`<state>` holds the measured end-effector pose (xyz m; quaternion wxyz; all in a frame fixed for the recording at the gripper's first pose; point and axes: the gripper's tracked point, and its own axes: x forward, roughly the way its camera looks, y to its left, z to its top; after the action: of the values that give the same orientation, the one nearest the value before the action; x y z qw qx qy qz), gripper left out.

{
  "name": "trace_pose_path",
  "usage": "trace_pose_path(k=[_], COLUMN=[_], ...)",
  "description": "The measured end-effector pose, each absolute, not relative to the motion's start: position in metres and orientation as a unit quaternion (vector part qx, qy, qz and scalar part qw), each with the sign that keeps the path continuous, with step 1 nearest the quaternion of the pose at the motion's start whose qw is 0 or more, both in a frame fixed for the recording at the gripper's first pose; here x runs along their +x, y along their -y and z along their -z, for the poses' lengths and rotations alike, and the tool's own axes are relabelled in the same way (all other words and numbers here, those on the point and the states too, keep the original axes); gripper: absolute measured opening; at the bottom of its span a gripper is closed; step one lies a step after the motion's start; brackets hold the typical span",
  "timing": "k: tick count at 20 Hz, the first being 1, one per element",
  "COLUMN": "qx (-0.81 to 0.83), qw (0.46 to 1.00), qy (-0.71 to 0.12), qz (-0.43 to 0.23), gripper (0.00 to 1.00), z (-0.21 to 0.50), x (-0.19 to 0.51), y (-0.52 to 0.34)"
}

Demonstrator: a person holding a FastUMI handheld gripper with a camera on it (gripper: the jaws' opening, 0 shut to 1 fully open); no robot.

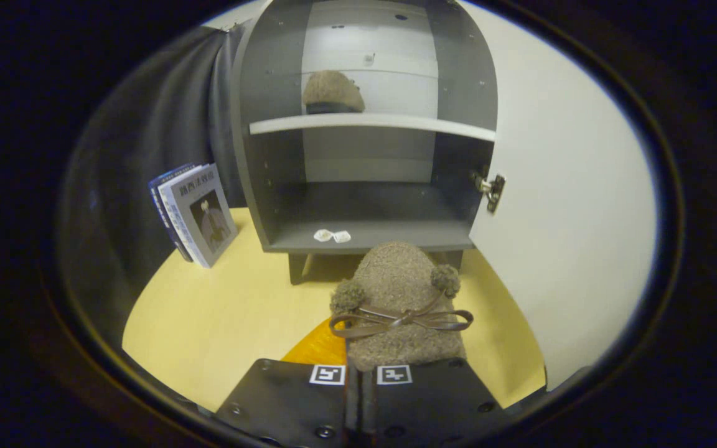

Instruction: Open the shoe cabinet door, grab the shoes and put them into the shoe cabinet, then close the shoe cabinet door.

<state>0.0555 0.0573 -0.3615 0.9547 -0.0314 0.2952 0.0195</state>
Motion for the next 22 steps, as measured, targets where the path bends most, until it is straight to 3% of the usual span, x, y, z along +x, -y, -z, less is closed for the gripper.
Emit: trace_pose_path(k=[13, 22], qx=[-0.014, -0.013], qw=[0.971, 0.972], qy=[-0.240, -0.232], qz=[0.012, 0.011], gripper=[0.05, 0.05], z=[0.202, 0.165], x=[0.086, 0.173], y=[-0.063, -0.047])
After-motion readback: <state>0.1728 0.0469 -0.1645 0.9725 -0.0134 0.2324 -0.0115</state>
